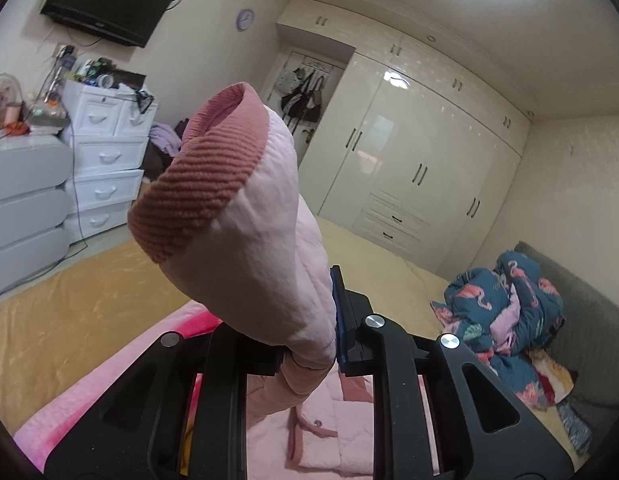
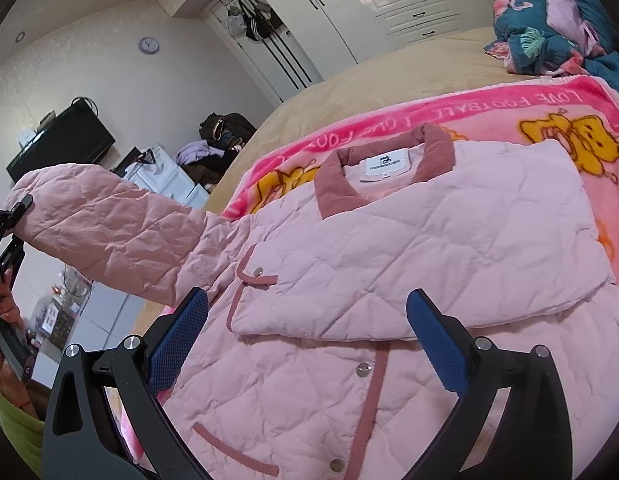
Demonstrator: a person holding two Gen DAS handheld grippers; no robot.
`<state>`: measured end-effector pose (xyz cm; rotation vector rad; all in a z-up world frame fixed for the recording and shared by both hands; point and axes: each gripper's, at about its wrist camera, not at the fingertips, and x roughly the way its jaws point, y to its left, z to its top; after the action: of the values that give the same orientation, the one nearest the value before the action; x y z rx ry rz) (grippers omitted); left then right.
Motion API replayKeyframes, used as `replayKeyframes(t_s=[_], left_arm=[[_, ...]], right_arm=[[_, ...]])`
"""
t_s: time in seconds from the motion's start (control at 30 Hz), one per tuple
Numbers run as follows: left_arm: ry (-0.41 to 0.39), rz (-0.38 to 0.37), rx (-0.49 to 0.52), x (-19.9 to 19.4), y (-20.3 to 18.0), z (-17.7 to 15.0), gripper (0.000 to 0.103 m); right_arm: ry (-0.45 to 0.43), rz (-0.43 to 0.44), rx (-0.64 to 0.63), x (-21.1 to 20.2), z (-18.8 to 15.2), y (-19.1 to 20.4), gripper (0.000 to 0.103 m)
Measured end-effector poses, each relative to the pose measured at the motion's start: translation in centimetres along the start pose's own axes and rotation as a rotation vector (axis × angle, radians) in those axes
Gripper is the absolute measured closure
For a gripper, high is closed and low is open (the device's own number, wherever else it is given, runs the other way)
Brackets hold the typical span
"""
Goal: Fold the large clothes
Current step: 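Carry the sleeve over the jacket front with the left gripper and release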
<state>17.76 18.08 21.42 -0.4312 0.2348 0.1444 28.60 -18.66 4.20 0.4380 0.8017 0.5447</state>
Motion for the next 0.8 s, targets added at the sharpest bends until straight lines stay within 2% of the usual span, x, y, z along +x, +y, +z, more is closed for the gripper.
replayKeyframes(t_s=[0.37,0.8], left_arm=[[0.05,-0.063,0.085,1.3,-5.2,-2.7,0.092],[0.148,-0.137,0.231,3.5,-11.9,-7.9,0.091]], right_arm=[[-0.026,0.002,0.068,-2.6,0.0,-3.4,0.004],[-0.062,-0.006,0.136,-5.4,0.0,-7.5,0.004]])
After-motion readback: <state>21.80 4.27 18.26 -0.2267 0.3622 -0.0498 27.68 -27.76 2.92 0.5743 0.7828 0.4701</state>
